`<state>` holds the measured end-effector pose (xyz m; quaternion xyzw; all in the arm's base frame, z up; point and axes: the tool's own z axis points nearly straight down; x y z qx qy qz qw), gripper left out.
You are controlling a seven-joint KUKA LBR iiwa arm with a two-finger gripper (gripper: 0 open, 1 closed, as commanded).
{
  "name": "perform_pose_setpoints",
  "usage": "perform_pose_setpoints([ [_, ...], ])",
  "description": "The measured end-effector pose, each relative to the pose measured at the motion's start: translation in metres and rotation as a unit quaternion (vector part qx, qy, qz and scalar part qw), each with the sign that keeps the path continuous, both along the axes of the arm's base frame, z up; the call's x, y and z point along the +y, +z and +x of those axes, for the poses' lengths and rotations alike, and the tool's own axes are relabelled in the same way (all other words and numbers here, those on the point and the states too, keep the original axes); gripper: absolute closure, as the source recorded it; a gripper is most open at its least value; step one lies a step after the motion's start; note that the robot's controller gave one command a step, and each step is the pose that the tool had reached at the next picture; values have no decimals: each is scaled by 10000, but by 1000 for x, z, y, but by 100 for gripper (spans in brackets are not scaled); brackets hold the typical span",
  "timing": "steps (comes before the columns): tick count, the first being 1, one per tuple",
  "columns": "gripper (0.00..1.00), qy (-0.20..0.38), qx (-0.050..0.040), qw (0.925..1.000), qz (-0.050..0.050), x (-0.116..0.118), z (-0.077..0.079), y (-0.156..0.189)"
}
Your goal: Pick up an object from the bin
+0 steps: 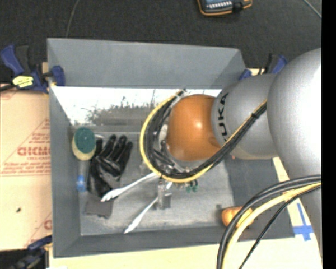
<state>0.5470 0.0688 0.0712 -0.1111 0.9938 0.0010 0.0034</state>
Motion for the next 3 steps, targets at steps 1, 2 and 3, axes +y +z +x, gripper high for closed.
perform_pose_setpoints([
  [1,0,-33,3,10000,9,-1,-5,0],
  [2,100,-41,-11,10000,12,-1,-1,1],
  [3,100,-44,-10,10000,13,-1,-1,1],
])
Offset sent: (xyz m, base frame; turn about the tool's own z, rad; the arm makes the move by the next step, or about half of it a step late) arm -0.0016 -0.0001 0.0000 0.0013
